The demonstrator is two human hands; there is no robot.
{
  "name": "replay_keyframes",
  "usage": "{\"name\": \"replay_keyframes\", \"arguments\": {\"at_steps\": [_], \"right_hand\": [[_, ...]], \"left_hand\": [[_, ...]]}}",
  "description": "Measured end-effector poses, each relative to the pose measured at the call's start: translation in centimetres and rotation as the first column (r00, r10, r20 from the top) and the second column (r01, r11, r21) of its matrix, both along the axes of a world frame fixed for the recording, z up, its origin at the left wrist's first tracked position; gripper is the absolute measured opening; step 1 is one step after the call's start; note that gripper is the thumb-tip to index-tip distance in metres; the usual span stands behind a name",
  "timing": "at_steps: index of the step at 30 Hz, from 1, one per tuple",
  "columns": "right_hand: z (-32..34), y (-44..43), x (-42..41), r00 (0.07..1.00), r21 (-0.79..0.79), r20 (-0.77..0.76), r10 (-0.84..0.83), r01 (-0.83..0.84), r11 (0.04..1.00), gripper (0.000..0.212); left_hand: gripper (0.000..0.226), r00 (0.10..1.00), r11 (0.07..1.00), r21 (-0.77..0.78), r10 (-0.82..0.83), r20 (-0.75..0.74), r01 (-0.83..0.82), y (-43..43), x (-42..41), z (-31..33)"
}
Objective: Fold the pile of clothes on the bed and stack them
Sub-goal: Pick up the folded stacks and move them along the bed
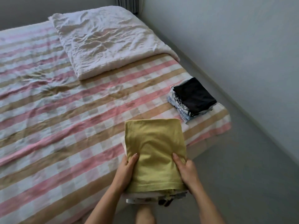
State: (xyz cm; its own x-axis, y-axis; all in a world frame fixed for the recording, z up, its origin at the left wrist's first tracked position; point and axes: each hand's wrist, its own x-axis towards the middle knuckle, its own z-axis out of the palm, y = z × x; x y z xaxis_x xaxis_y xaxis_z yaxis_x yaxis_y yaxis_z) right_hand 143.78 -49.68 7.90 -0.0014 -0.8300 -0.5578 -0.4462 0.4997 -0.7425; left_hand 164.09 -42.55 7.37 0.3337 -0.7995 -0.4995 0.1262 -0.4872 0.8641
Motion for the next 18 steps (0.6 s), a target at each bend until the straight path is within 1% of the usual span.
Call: {"name": "replay_keyframes", "arguments": {"at_steps": [3,5,7,9,12,14,18], "right_hand": [[0.7,-2.3,-1.8,0.999,-0.002,0.032,-0.042,0.042,0.999,0.047],[1.2,-4.3,-2.7,0.998,0.001,0.027,-0.05,0.05,0.999,0.045],[1.6,-6.4,-3.3,0.998,0.011,0.026,-0.054,0.054,0.998,0.043],[1.8,-8.6,-3.9,0.999,0.018,0.023,-0.046,0.046,0.999,0.041],[2.0,-11.8,-4.4,0.999,0.024,0.021,-0.039,0.039,0.999,0.047],[2.1,-13.8,-4.5,1.0,0.042,0.017,-0.005,0.005,0.999,0.045],[2.0,-17.8,-4.0,0.994,0.023,-0.003,0.106,-0.106,0.994,0.029]], "left_hand": [[0.027,0.999,0.999,0.005,-0.032,-0.01,0.032,-2.8,-1.6,0.8],[0.018,0.999,0.999,-0.016,-0.036,-0.017,0.036,-5.1,-2.5,1.2],[0.015,0.999,0.999,-0.028,-0.04,-0.022,0.039,-7.5,-3.1,1.5],[0.019,0.999,1.0,-0.02,-0.023,-0.041,0.022,-9.5,-3.6,1.7],[0.031,1.0,1.0,0.005,0.011,-0.028,-0.011,-12.1,-4.2,1.7],[0.035,0.999,0.999,0.014,0.037,-0.023,-0.037,-13.4,-4.5,1.4],[0.036,0.991,0.991,0.039,0.133,-0.019,-0.132,-15.4,-4.8,0.5]]}}
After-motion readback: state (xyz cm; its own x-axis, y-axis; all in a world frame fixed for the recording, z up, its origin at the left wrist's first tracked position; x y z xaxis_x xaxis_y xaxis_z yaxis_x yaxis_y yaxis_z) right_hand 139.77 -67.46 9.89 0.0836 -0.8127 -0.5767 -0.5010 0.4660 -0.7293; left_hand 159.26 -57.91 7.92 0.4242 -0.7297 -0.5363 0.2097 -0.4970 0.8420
